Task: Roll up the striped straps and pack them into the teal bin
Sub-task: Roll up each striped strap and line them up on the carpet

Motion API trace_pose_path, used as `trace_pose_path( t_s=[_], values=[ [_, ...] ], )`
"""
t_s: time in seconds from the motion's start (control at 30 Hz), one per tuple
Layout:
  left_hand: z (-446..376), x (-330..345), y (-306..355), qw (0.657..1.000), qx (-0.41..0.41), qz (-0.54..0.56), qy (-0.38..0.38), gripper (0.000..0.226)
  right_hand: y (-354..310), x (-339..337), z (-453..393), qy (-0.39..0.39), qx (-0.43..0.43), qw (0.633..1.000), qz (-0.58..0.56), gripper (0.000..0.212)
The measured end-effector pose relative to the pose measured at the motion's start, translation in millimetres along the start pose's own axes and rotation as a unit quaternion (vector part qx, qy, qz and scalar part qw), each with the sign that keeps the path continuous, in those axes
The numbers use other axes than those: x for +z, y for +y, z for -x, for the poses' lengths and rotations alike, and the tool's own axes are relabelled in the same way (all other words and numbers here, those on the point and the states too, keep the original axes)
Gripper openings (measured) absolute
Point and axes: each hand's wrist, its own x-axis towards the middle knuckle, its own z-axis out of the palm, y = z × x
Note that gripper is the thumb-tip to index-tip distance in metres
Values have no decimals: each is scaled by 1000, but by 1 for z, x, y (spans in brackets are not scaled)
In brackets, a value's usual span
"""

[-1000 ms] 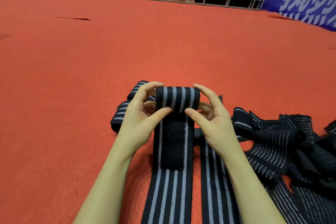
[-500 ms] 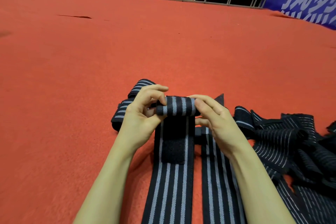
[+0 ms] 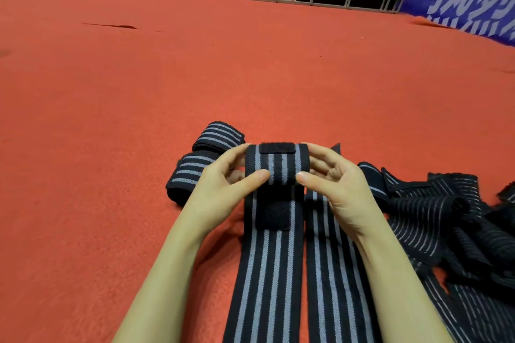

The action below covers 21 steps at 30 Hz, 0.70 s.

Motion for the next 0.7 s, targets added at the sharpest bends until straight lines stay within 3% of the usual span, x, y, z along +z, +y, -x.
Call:
trace_pose_path(
  t_s=[0.37, 0.6, 0.7],
  values=[
    [-1, -3, -7, 994, 81, 67, 18, 47, 5, 2, 1, -33, 17, 995, 92, 46],
    [1, -1, -7, 989, 123, 81, -20, 36, -2, 1, -2, -9, 80, 993, 85, 85],
    [1, -1, -11, 989, 129, 62, -28, 31, -5, 2, -2, -16, 96, 992, 78, 76]
  ],
)
